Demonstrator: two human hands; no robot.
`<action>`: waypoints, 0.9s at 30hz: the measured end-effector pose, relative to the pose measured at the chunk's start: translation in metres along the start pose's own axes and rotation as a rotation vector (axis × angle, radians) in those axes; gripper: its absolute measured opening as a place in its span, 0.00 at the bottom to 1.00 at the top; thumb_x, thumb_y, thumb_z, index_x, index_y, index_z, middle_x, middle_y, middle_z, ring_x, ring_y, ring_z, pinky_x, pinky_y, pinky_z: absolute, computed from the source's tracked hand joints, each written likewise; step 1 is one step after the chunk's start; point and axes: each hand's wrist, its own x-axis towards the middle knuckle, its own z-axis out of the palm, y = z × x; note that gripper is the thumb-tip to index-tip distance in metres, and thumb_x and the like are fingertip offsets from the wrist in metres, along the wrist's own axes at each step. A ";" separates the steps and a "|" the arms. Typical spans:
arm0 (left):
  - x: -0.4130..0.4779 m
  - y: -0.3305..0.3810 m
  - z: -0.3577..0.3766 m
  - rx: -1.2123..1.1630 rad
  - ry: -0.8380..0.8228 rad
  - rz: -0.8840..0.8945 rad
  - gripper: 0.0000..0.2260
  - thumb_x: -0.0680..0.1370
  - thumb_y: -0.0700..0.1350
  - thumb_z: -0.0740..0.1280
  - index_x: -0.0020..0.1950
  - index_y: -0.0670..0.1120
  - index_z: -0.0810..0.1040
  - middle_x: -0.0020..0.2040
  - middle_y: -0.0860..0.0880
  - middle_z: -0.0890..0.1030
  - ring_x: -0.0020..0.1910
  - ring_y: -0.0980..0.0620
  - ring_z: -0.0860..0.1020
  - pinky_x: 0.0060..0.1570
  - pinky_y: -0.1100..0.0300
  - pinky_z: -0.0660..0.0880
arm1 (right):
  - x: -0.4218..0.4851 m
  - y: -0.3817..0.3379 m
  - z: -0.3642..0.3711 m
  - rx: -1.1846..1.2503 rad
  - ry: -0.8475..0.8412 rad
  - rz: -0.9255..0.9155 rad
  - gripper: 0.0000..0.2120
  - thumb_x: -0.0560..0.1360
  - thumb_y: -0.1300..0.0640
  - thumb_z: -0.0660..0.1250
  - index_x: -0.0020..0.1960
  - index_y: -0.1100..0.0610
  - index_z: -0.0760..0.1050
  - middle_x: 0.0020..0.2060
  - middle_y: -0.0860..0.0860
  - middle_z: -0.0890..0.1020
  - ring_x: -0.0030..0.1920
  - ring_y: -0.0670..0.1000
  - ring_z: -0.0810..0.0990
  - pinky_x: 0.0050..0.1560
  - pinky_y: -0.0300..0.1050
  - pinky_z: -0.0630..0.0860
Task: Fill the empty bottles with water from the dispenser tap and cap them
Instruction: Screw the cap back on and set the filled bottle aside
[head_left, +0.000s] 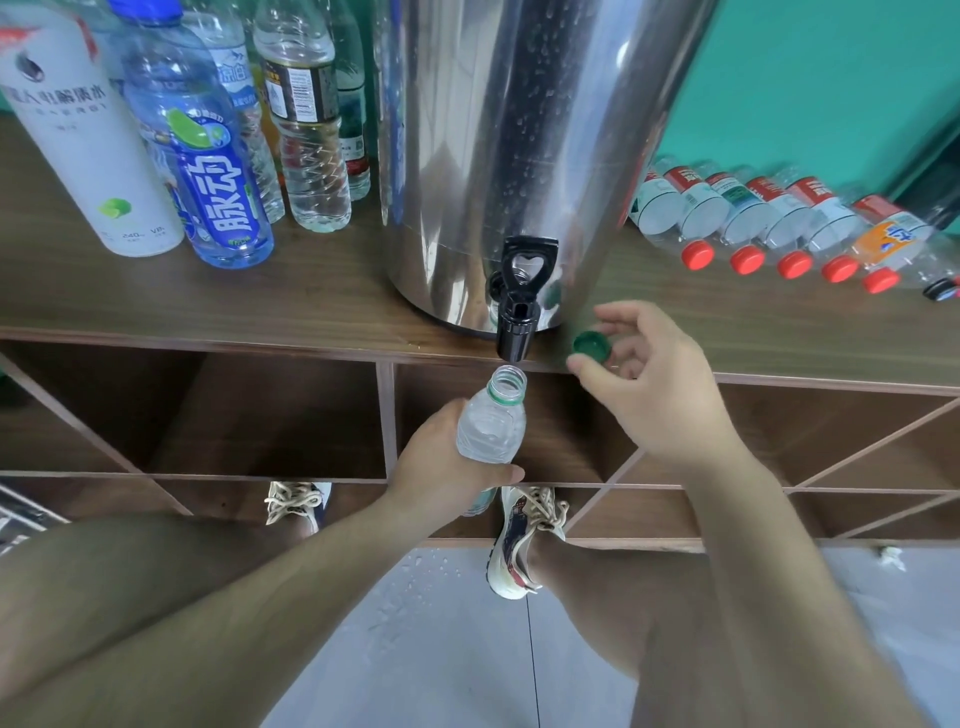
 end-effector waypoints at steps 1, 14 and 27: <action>0.000 0.002 0.000 0.013 -0.005 0.007 0.30 0.67 0.53 0.83 0.64 0.55 0.73 0.57 0.57 0.80 0.57 0.54 0.79 0.61 0.50 0.78 | -0.007 -0.004 -0.004 0.051 -0.071 -0.021 0.19 0.74 0.60 0.78 0.60 0.47 0.76 0.52 0.42 0.83 0.40 0.44 0.78 0.43 0.35 0.76; -0.001 0.002 0.005 0.217 -0.037 0.114 0.26 0.68 0.51 0.82 0.62 0.50 0.75 0.55 0.55 0.80 0.53 0.54 0.80 0.55 0.60 0.77 | -0.017 -0.010 0.001 0.055 -0.350 -0.224 0.17 0.73 0.62 0.79 0.60 0.53 0.84 0.51 0.44 0.84 0.52 0.48 0.82 0.56 0.42 0.81; 0.007 -0.008 0.008 0.431 -0.026 0.176 0.26 0.69 0.59 0.79 0.62 0.54 0.74 0.53 0.59 0.78 0.50 0.56 0.78 0.51 0.61 0.77 | -0.017 -0.029 -0.005 -0.235 -0.407 -0.041 0.10 0.75 0.52 0.78 0.55 0.48 0.83 0.46 0.43 0.80 0.45 0.44 0.80 0.55 0.46 0.79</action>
